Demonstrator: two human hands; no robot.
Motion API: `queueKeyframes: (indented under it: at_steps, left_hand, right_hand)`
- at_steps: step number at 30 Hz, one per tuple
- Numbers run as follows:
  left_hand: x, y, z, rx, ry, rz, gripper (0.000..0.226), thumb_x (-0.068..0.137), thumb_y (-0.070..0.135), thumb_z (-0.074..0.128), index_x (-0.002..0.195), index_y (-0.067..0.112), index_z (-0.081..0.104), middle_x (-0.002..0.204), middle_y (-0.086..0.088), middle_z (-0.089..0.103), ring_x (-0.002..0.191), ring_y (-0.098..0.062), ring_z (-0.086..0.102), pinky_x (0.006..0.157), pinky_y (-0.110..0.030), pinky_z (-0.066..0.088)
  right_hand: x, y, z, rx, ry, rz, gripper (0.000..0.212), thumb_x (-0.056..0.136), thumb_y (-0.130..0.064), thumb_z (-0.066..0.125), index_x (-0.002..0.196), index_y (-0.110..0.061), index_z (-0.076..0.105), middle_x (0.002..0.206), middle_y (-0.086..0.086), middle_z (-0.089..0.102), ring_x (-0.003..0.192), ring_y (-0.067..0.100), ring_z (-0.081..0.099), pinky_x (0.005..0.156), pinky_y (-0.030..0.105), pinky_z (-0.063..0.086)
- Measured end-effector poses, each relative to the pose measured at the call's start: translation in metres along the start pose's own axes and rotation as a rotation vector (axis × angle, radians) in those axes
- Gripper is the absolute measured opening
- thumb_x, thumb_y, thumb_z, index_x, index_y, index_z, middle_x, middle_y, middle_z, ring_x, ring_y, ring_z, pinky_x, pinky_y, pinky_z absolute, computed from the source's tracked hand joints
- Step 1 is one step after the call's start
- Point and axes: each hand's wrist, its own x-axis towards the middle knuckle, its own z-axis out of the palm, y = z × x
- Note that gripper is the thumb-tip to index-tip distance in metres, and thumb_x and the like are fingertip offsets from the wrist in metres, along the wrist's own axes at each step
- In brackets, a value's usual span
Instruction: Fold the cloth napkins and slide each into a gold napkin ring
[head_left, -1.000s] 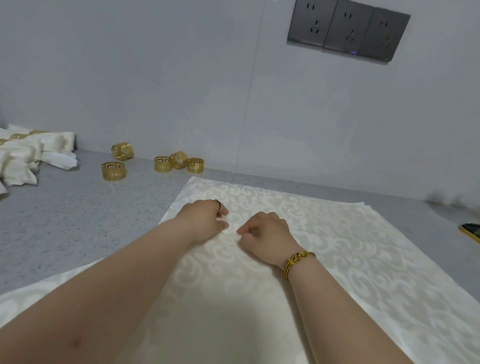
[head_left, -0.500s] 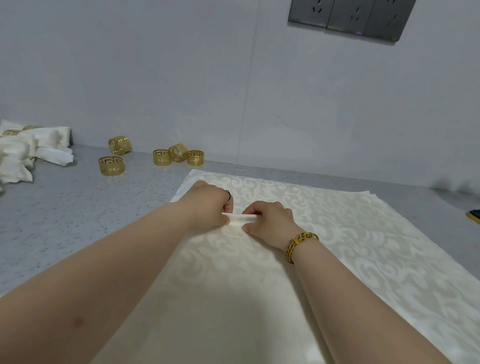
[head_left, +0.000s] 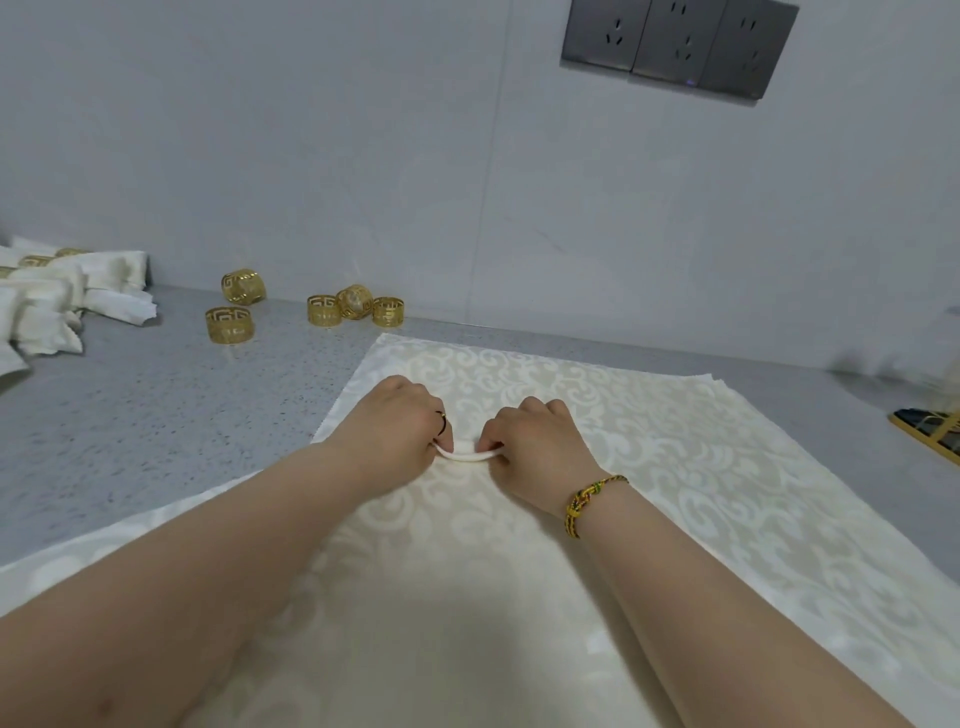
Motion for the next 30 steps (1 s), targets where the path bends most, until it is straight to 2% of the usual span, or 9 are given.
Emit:
queueKeyframes:
  at_steps: [3,7,10,13,15,18,22,26,30]
  left_hand:
    - [-0.002,0.000,-0.005,-0.084,-0.079,-0.045,0.032,0.087,0.013,0.047,0.109,0.025,0.067,0.119,0.013,0.058,0.113,-0.008,0.045,0.090,-0.012,0.018]
    - [-0.002,-0.005,-0.008,-0.352,-0.196,-0.196,0.025,0.091,0.018,0.047,0.100,0.022,0.070,0.131,0.016,0.047,0.122,-0.005,0.040,0.091,-0.011,0.023]
    - [0.004,-0.005,-0.012,-0.420,-0.285,-0.274,0.022,0.091,0.018,0.049,0.098,0.022,0.070,0.122,0.013,0.059,0.113,-0.007,0.051,0.087,-0.013,0.033]
    - [0.010,-0.007,-0.014,-0.398,-0.302,-0.294,0.012,0.086,0.018,0.058,0.086,0.024,0.068,0.103,0.012,0.066,0.102,-0.010,0.057,0.085,-0.019,0.043]
    - [0.012,-0.011,-0.014,-0.402,-0.311,-0.288,0.015,0.082,0.018,0.064,0.074,0.029,0.057,0.086,0.015,0.058,0.088,-0.009,0.054,0.070,-0.014,0.041]
    - [0.017,-0.012,-0.015,-0.503,-0.356,-0.334,0.025,0.079,0.016,0.069,0.089,0.024,0.047,0.083,0.012,0.047,0.074,-0.005,0.046,0.059,-0.010,0.035]
    - [0.019,-0.009,-0.021,-0.446,-0.435,-0.340,0.026,0.079,0.019,0.068,0.099,0.023,0.051,0.078,0.014,0.042,0.078,-0.008,0.046,0.061,-0.015,0.037]
    - [0.008,-0.001,-0.027,-0.318,-0.385,-0.273,0.016,0.081,0.021,0.065,0.081,0.027,0.051,0.073,0.017,0.043,0.081,-0.008,0.044,0.082,-0.023,0.029]
    - [-0.007,0.005,-0.023,-0.164,-0.219,-0.199,0.032,0.082,0.019,0.058,0.063,0.035,0.038,0.067,0.015,0.041,0.074,-0.006,0.042,0.080,-0.019,0.019]
  right_hand:
    - [-0.004,0.001,-0.008,0.111,-0.097,0.034,0.022,0.088,-0.022,0.047,0.099,-0.019,0.066,0.107,0.000,0.060,0.104,0.020,0.042,0.087,0.028,0.021]
    - [-0.002,0.007,-0.015,0.335,-0.214,0.168,0.041,0.094,-0.027,0.045,0.054,-0.020,0.051,0.069,0.000,0.051,0.093,0.021,0.037,0.083,0.028,0.026]
    - [0.006,0.008,-0.013,0.375,-0.183,0.198,0.019,0.089,-0.024,0.056,0.080,-0.012,0.068,0.090,0.000,0.061,0.103,0.021,0.042,0.092,0.029,0.031]
    - [0.014,0.009,-0.013,0.393,-0.227,0.231,0.008,0.083,-0.021,0.062,0.089,-0.017,0.059,0.082,-0.011,0.049,0.095,0.016,0.047,0.093,0.026,0.034]
    - [0.019,0.010,-0.016,0.414,-0.283,0.249,0.021,0.081,-0.022,0.064,0.099,-0.020,0.054,0.084,-0.013,0.046,0.091,0.013,0.047,0.090,0.025,0.037]
    - [0.025,0.010,-0.021,0.378,-0.378,0.237,0.038,0.081,-0.022,0.064,0.117,-0.019,0.052,0.086,-0.013,0.047,0.090,0.012,0.047,0.086,0.025,0.039]
    - [0.024,0.003,-0.027,0.281,-0.408,0.183,0.025,0.081,-0.019,0.061,0.106,-0.018,0.060,0.093,-0.007,0.054,0.087,0.014,0.052,0.086,0.026,0.038]
    - [0.013,-0.006,-0.028,0.171,-0.317,0.105,0.011,0.082,-0.012,0.056,0.087,-0.019,0.051,0.088,-0.007,0.051,0.084,0.015,0.046,0.092,0.027,0.025]
    - [-0.001,-0.014,-0.020,0.057,-0.211,-0.001,0.018,0.081,-0.003,0.047,0.085,-0.019,0.041,0.072,-0.008,0.041,0.082,0.017,0.040,0.084,0.027,0.025]
